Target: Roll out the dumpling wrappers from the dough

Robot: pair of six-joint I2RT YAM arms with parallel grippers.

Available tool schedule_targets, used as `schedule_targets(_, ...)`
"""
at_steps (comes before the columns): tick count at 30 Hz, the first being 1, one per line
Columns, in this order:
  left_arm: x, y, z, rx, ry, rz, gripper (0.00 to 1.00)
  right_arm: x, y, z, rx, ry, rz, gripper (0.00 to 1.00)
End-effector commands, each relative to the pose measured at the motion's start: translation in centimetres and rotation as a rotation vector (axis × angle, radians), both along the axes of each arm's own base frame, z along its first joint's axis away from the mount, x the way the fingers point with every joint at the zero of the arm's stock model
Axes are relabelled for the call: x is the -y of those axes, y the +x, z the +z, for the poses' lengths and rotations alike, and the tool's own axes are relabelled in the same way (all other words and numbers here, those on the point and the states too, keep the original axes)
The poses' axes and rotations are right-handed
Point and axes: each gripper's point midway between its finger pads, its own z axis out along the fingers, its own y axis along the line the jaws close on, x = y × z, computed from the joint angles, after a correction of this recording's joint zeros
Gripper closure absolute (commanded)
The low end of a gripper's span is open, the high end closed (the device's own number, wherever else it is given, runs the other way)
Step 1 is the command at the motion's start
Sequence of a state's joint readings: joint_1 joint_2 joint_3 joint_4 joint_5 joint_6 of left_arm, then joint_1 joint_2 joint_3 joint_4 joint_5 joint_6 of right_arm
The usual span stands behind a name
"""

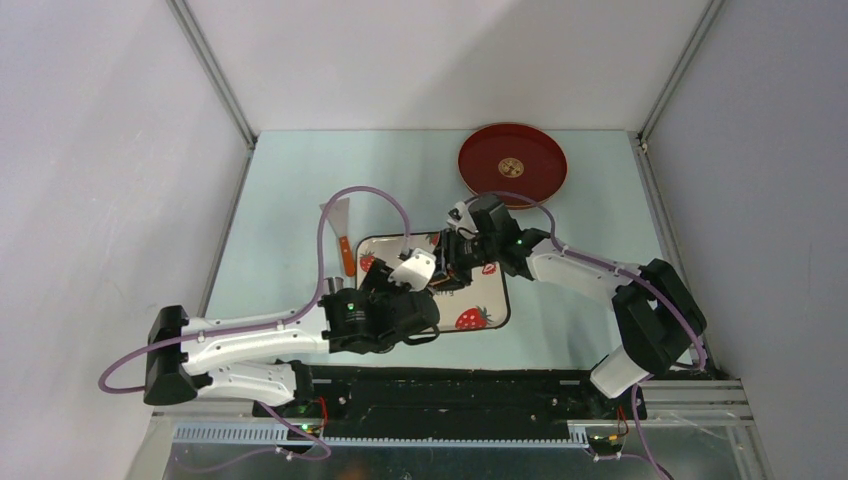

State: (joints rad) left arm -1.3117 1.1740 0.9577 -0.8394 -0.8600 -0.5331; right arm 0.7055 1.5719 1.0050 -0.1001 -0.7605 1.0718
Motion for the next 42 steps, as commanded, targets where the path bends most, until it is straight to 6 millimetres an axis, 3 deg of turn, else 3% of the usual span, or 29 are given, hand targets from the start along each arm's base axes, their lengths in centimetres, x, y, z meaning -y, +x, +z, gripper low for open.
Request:
schedule_targets(1,1.7,0.6,3.3,0.043,-0.187,0.064,0.13,0.6,0.2,2.1,0.13,0.003,0.008,1.0)
schedule_targets(3,2.4,0.7,4.4,0.043,-0.255,0.081,0.02,1.5,0.6,1.6,0.164,-0.042,-0.016,1.0)
schedule_targets(8,4.4,0.7,5.1,-0.081,-0.512,0.039,0.0,4.9,1.8,1.4,0.246,-0.148,-0.08,1.0)
schedule_targets(10,3.4,1.7,4.7,-0.124,-0.61,0.079,0.0,6.3,2.1,1.7,0.281,-0.18,-0.099,1.0)
schedule_targets(11,2.7,1.8,3.4,-0.149,-0.617,0.094,0.01,6.8,2.1,1.7,0.291,-0.192,-0.104,1.0)
schedule_targets(12,2.1,2.3,3.7,-0.17,-0.687,0.107,0.01,8.0,2.3,1.9,0.309,-0.216,-0.118,1.0)
schedule_targets(13,1.9,1.8,2.2,-0.227,-0.698,0.1,0.03,8.7,2.1,2.1,0.316,-0.232,-0.127,1.0)
schedule_targets(14,0.6,2.7,2.6,-0.214,-0.747,0.137,0.04,9.5,2.4,2.1,0.331,-0.245,-0.136,1.0)
schedule_targets(15,0.3,2.2,1.1,-0.269,-0.754,0.134,0.06,10.2,2.2,2.2,0.33,-0.259,-0.144,1.0)
schedule_targets(18,-2.7,3.4,-0.6,-0.297,-0.794,0.216,0.11,12.2,2.6,2.3,0.346,-0.281,-0.172,1.0)
schedule_targets(26,-6.9,5.3,-6.4,-0.417,-0.665,0.389,0.35,14.5,1.9,2.1,0.338,-0.28,-0.203,1.0)
schedule_targets(33,-8.5,7.6,-9.6,-0.458,-0.474,0.49,0.38,15.0,1.1,1.0,0.314,-0.296,-0.196,1.0)
schedule_targets(42,-9.3,8.6,-11.6,-0.48,-0.372,0.536,0.42,15.4,1.0,0.8,0.306,-0.303,-0.198,1.0)
